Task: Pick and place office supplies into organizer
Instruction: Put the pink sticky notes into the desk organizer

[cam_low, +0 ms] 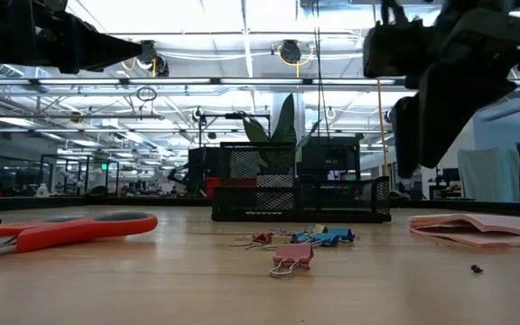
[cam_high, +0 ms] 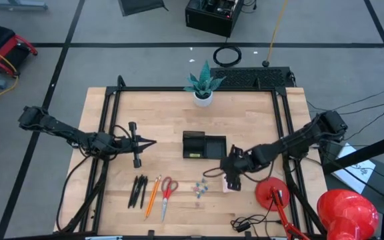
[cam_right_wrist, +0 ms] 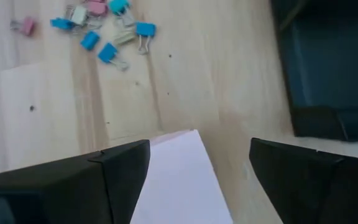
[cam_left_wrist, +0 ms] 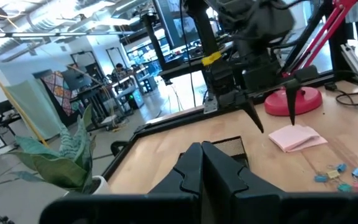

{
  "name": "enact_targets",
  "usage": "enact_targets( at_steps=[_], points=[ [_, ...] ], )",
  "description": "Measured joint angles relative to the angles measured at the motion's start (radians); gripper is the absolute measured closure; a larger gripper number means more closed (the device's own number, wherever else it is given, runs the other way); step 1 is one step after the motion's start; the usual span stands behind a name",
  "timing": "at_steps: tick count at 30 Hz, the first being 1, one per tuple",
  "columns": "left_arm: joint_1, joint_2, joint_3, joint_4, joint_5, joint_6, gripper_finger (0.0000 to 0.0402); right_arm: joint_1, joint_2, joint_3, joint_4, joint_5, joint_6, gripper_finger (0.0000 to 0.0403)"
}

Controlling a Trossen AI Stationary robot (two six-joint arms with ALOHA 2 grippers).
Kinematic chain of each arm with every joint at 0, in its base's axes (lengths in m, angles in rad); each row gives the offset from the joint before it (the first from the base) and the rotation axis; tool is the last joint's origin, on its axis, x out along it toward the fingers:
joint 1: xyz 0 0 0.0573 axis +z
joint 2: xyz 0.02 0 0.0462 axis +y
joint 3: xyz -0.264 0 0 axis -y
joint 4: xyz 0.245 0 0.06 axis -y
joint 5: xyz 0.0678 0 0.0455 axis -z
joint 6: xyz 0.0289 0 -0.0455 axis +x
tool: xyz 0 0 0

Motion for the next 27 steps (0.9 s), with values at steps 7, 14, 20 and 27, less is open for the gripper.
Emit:
enact_targets(
  at_steps=[7, 14, 20, 27],
  points=[
    [0.000, 0.000, 0.000, -0.022, 0.004, -0.001, 0.0387, -0.084, 0.001, 0.000, -0.013, -0.114, -0.165, 0.0144],
    [0.000, 0.000, 0.000, -0.023, 0.004, -0.002, 0.0387, -0.101, 0.001, -0.019, -0.012, -0.166, -0.207, 0.0145],
    [0.000, 0.000, 0.000, -0.024, 0.005, -0.002, 0.0387, -0.099, 0.001, -0.097, 0.018, -0.159, -0.206, 0.0146],
    [0.000, 0.000, 0.000, -0.022, 0.005, 0.000, 0.0387, -0.098, 0.001, -0.178, 0.148, -0.167, -0.176, 0.0149]
  ],
)
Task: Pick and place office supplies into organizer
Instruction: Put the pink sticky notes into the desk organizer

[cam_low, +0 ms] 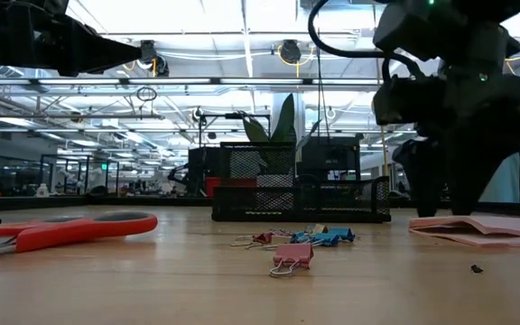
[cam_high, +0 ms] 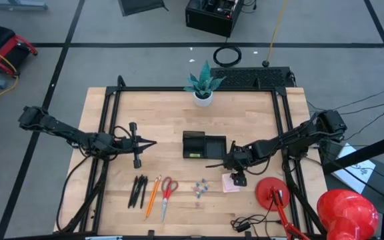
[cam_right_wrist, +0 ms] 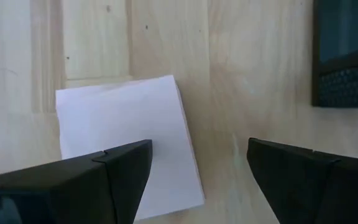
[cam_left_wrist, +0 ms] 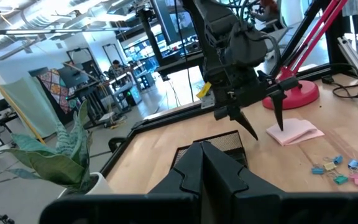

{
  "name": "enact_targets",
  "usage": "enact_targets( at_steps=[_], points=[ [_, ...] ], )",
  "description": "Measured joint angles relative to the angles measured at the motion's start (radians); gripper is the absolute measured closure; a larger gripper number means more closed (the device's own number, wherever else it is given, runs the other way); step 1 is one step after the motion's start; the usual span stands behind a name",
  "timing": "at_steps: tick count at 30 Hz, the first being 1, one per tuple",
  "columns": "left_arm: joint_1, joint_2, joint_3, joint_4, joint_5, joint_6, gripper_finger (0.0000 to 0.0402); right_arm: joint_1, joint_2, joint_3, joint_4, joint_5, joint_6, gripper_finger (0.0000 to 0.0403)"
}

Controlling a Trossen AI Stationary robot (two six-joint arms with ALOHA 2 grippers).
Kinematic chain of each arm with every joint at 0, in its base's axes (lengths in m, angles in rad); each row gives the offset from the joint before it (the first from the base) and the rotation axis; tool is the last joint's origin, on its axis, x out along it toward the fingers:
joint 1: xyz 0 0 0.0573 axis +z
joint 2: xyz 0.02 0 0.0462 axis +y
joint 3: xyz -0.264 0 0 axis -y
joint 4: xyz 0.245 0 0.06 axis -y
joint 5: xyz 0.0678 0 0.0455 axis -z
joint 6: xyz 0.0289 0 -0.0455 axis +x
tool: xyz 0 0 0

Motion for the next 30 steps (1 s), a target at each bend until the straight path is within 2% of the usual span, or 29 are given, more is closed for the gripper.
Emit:
enact_targets(
  at_steps=[6, 13, 20, 25, 30],
  points=[
    [0.000, 0.000, 0.000, 0.000, 0.000, -0.001, 0.0387, 0.022, 0.000, -0.044, 0.090, 0.009, 0.009, 0.0149],
    [0.000, 0.000, 0.000, -0.001, 0.000, -0.001, 0.0387, 0.031, -0.003, -0.041, 0.095, -0.011, 0.052, 0.0149],
    [0.000, 0.000, 0.000, -0.001, 0.000, -0.002, 0.0387, 0.032, -0.003, 0.017, 0.086, -0.041, 0.124, 0.0149],
    [0.000, 0.000, 0.000, -0.016, 0.001, -0.024, 0.0387, 0.045, -0.003, 0.075, 0.049, -0.063, 0.259, 0.0149],
    [0.000, 0.000, 0.000, -0.041, -0.002, 0.000, 0.0387, 0.089, -0.003, 0.085, 0.045, -0.031, 0.277, 0.0149]
  ],
)
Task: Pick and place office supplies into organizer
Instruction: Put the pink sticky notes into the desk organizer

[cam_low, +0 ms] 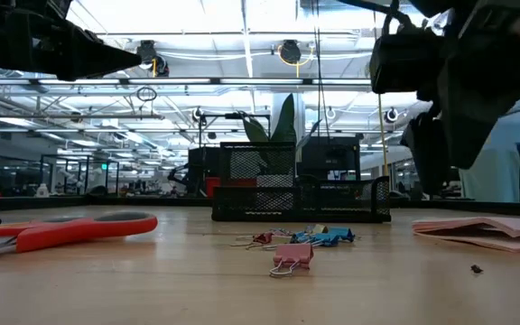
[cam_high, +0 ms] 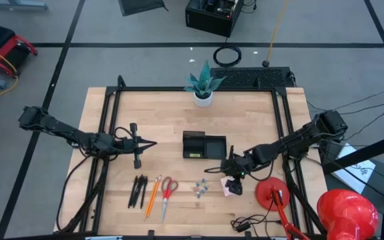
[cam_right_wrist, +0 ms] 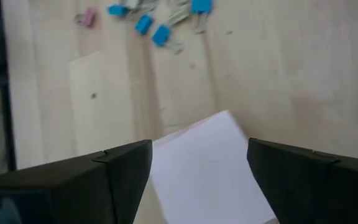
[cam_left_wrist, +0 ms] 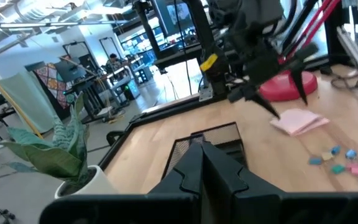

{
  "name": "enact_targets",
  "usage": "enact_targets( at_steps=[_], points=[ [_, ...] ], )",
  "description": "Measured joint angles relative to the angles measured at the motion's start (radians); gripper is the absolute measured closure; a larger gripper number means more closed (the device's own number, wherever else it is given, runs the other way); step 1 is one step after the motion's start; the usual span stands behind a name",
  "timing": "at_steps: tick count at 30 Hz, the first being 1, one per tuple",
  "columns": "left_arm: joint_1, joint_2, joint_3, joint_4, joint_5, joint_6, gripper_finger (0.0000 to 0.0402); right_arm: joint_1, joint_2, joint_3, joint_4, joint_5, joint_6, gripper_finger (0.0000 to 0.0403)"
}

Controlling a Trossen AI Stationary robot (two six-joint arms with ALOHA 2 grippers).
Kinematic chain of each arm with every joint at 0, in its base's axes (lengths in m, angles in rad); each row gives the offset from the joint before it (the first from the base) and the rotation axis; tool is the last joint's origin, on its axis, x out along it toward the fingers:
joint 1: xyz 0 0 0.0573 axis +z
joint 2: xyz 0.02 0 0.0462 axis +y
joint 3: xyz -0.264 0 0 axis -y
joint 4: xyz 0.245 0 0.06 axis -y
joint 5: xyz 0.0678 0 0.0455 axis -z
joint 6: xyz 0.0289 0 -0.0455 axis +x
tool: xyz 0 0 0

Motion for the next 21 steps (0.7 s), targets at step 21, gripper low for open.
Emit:
enact_targets(
  at_steps=[21],
  points=[
    [0.000, 0.000, 0.000, -0.002, -0.012, 0.000, 0.0387, 0.024, 0.053, 0.001, 0.049, 0.111, 0.082, 0.0149]
  ],
)
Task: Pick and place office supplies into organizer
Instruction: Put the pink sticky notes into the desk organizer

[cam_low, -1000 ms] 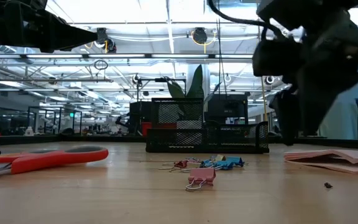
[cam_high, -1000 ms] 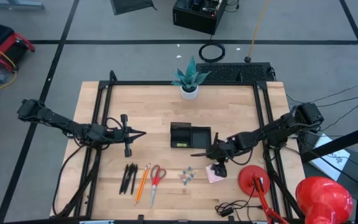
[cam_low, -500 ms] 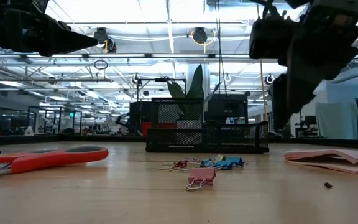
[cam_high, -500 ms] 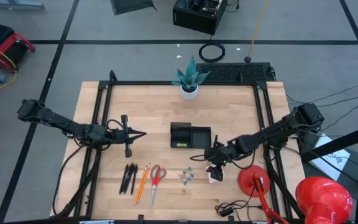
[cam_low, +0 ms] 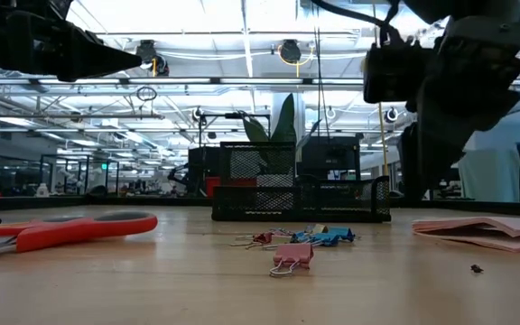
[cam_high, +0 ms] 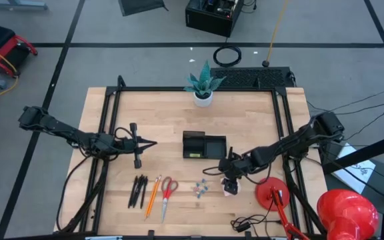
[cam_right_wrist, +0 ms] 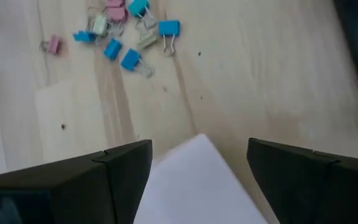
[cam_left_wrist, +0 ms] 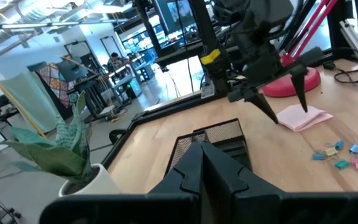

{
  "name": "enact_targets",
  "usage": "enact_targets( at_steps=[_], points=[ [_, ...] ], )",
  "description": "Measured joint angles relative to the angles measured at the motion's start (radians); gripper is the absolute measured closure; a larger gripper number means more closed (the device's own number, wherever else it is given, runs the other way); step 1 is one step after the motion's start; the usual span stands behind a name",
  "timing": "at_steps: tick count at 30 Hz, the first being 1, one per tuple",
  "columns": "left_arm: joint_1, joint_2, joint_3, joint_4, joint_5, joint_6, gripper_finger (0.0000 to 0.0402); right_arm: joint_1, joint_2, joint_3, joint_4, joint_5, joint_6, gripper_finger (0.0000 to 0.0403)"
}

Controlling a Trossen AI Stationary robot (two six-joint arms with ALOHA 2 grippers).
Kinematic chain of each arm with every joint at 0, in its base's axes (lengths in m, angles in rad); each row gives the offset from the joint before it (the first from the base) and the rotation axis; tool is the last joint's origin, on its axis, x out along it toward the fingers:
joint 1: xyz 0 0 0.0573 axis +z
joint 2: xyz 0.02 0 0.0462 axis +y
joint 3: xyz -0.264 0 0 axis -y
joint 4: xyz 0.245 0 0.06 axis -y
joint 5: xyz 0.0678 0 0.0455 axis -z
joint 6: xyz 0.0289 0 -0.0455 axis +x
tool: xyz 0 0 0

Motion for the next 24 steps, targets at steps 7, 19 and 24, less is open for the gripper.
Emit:
enact_targets(
  at_steps=[7, 19, 24],
  points=[
    [0.000, 0.000, 0.000, -0.007, -0.006, -0.016, 0.0387, 0.035, 0.110, 0.092, -0.100, -0.038, -0.046, 0.0149],
    [0.000, 0.000, 0.000, -0.016, -0.020, -0.026, 0.0387, 0.042, 0.191, 0.137, -0.197, -0.013, -0.083, 0.0156],
    [0.000, 0.000, 0.000, -0.016, -0.020, -0.026, 0.0387, 0.042, 0.192, 0.136, -0.223, -0.010, -0.102, 0.0205]
  ],
)
